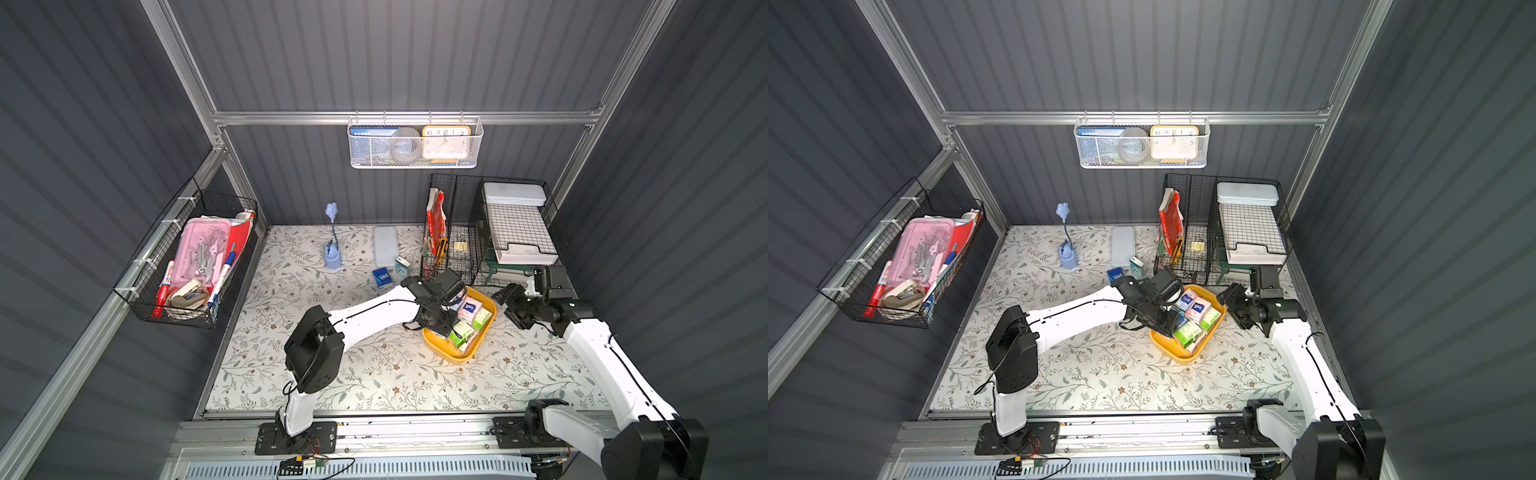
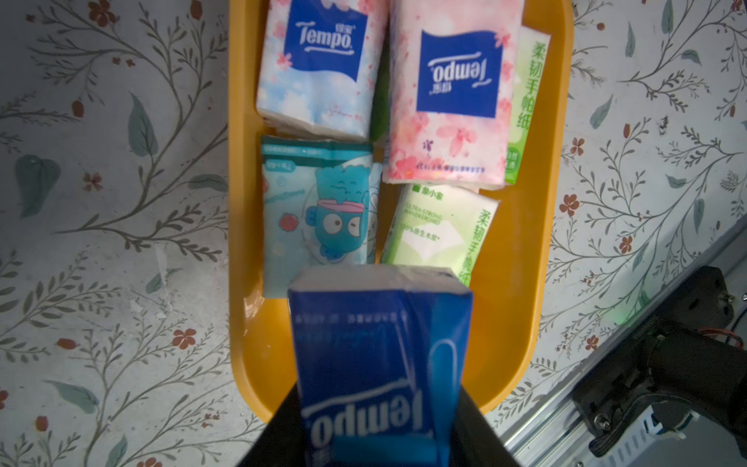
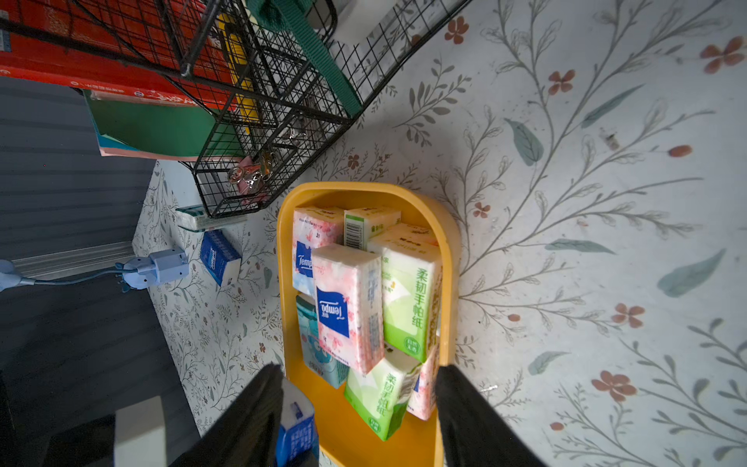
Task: Put the pocket tissues into the storage box
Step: Place the pocket tissues in the storage box.
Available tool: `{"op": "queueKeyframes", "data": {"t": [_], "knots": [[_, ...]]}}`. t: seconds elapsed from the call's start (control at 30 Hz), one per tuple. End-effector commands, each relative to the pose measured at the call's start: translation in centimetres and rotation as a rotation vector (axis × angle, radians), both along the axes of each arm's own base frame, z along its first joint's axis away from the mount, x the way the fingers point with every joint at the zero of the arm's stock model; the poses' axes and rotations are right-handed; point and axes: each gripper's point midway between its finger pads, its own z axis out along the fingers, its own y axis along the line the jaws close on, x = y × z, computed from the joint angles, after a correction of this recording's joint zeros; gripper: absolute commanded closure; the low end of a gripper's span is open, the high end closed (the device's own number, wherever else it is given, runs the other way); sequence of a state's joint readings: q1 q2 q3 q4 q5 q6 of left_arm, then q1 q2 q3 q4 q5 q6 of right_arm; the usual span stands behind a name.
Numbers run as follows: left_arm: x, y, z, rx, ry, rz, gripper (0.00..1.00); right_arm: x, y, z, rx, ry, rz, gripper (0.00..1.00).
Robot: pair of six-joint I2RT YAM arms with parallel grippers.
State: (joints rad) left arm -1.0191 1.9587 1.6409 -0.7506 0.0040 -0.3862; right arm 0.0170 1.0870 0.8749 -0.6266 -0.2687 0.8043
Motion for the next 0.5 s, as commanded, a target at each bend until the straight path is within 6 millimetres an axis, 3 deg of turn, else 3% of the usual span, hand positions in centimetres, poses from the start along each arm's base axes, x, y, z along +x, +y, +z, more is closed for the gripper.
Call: {"op": "queueKeyframes", "data": {"t": [0.0, 0.23, 0.47], "knots": [[-0.1, 0.0, -0.2, -0.010, -0.019, -0.027, 0.54, -0.7, 0.1, -0.2, 0.001, 0.017, -0.001, 0.35], [0.3, -0.1, -2.0, 0.028, -0.018, -0.027, 0.50, -0.8, 0.0, 0.1, -0.009, 0.015, 0.000, 0.35], [0.8, -0.1, -2.0, 0.031, -0.047, -0.018, 0.35, -0.5, 0.2, 0.1, 0.001, 0.016, 0.004, 0.36]]}}
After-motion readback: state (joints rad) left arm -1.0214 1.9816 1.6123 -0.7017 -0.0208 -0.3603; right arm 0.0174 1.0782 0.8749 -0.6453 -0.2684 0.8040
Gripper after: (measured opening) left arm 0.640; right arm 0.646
